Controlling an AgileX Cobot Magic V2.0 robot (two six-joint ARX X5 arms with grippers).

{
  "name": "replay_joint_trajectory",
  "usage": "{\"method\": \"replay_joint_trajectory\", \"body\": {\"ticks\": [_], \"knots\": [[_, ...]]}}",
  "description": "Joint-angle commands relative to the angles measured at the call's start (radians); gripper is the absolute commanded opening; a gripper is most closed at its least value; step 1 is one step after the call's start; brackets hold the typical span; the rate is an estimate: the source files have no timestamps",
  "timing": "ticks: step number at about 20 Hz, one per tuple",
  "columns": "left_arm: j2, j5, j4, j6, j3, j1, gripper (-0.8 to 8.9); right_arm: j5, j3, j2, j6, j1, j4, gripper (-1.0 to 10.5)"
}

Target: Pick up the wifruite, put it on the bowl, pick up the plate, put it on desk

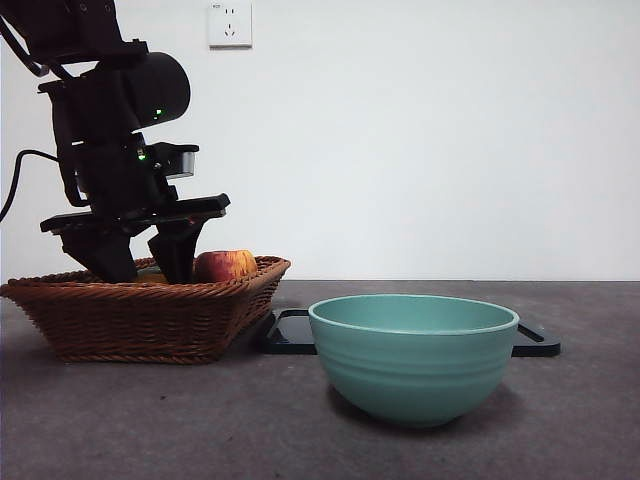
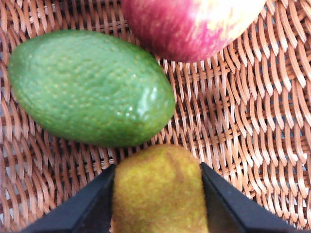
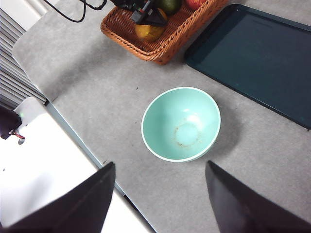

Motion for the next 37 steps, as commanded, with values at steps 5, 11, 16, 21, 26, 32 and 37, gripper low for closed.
{"method": "replay_joint_trajectory", "body": {"ticks": [5, 11, 16, 21, 26, 32, 37], "knots": [[-0.031, -0.003, -0.038, -0.006, 0.021, -0.013, 1.18, 0.0, 0.018, 0.005, 0.003, 0.005, 0.009, 2.9], [-0.231, -0.002, -0.063, -0.006, 0.021, -0.083, 1.19, 0.0, 0.018, 0.005, 0.003, 0.005, 0.009, 2.9], [-0.366, 0.063, -0.072, -0.029, 0.021, -0.254, 1.19, 0.0, 0.018, 0.004, 0.003, 0.005, 0.009, 2.9], [-0.335, 0.063, -0.03, -0.032, 0.021, -0.435, 1.19, 0.0, 0.018, 0.004, 0.003, 0.005, 0.009, 2.9], [-0.211, 0.062, 0.048, -0.032, 0.021, -0.532, 1.19, 0.0, 0.018, 0.004, 0.003, 0.005, 0.008, 2.9], [-0.033, 0.061, 0.119, -0.03, 0.021, -0.578, 1.19, 0.0, 0.018, 0.004, 0.003, 0.005, 0.008, 2.9], [0.057, 0.057, 0.143, -0.028, 0.021, -0.595, 1.25, 0.0, 0.018, 0.004, 0.003, 0.005, 0.005, 2.9]]}}
